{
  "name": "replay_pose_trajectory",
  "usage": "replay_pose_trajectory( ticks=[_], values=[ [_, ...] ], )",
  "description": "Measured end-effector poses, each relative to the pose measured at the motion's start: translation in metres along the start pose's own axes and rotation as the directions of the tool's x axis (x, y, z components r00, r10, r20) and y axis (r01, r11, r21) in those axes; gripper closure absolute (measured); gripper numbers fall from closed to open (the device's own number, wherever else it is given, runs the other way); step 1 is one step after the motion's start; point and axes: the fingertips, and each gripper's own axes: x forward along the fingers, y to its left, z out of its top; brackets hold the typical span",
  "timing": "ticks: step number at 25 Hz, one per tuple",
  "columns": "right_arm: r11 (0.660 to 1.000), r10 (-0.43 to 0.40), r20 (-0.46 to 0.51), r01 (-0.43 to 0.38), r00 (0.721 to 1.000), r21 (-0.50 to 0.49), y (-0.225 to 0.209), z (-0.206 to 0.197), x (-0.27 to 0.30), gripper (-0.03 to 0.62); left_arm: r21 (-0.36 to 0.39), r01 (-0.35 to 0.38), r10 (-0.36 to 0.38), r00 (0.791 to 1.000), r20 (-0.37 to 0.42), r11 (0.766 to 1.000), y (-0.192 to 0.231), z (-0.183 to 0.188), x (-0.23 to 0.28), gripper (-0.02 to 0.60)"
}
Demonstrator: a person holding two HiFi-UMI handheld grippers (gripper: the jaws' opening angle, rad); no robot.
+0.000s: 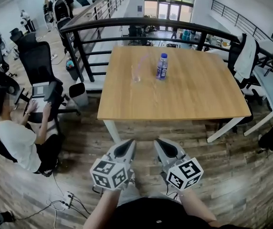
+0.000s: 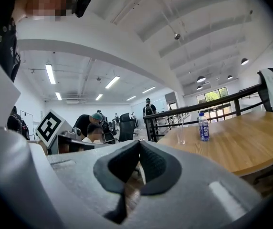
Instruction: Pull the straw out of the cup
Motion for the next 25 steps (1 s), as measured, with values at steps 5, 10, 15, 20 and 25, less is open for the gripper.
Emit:
replay_pose_trajectory(
  ticks=[5, 10, 15, 20, 25],
  values=[
    [0.999, -0.043, 0.039, 0.043, 0.998, -0.001, -0.021, 0.021, 0.067, 0.595, -0.006, 0.007, -0.007, 1.000, -0.005, 1.000, 0.054, 0.030, 0.029, 0.566],
    [0.998, -0.070, 0.038, 0.070, 0.997, -0.006, -0.036, 0.026, 0.126, 0.595, 0.026, 0.029, -0.029, 1.000, 0.002, 0.999, 0.103, 0.063, 0.052, 0.566],
    [0.995, -0.094, 0.040, 0.094, 0.995, -0.012, -0.042, 0.029, 0.170, 0.595, 0.029, 0.049, -0.049, 0.999, -0.012, 0.998, 0.144, 0.077, 0.067, 0.566],
    [0.992, -0.126, 0.010, 0.126, 0.992, -0.007, -0.052, 0.021, 0.188, 0.595, -0.012, 0.068, -0.068, 0.998, -0.010, 0.998, 0.168, 0.081, 0.080, 0.566],
    [0.990, -0.143, -0.025, 0.144, 0.989, 0.010, -0.068, 0.014, 0.202, 0.595, -0.041, 0.065, -0.066, 0.998, -0.022, 0.997, 0.183, 0.085, 0.095, 0.566]
  ],
)
